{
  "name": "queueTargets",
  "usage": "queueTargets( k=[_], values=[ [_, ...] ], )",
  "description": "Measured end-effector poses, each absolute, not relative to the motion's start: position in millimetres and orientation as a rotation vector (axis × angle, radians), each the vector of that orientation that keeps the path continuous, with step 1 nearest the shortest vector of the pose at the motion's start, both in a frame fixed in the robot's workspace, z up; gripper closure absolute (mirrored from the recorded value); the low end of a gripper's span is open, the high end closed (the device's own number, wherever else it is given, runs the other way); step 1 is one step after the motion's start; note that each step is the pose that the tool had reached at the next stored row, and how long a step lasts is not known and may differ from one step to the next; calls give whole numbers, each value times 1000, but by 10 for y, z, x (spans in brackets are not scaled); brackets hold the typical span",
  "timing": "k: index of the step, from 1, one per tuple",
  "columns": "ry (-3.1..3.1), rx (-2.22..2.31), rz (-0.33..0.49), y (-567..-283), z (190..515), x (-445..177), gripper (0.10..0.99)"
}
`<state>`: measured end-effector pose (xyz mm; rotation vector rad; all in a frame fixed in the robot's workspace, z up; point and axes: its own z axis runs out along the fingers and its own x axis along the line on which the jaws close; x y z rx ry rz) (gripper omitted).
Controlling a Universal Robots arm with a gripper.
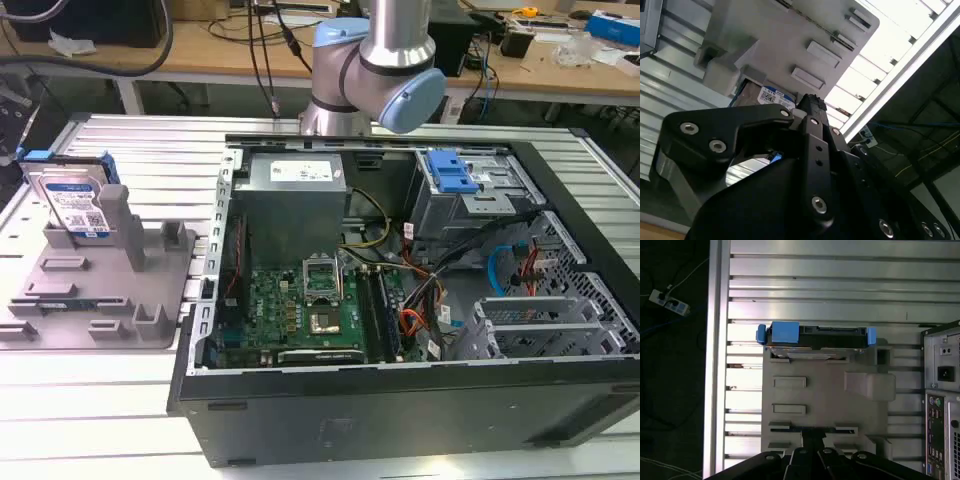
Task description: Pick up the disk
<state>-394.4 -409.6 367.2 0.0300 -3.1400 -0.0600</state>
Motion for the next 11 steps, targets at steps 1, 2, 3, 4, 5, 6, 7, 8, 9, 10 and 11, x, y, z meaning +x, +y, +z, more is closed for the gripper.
queueTargets(
  k=[1,2,3,4,5,6,7,8,9,10,11],
  values=[
    [-3140,30,-60,-4096,3672,-3944,980],
    [-3140,30,-60,-4096,3672,-3944,980],
    [-3140,30,-60,-4096,3672,-3944,980],
    [-3140,30,-60,-4096,3673,-3944,980],
    [-3140,32,-60,-4096,3672,-3944,980],
    [-3140,36,-60,-4096,3673,-3944,980],
    [-3139,54,-60,-4096,3672,-3944,980],
    [-3138,86,-60,-4096,3671,-3944,980],
    [-3137,122,-60,-4096,3670,-3944,980],
    [-3135,152,-60,-4096,3669,-3944,980],
    [-3134,178,-60,-4096,3668,-3944,980]
  ],
)
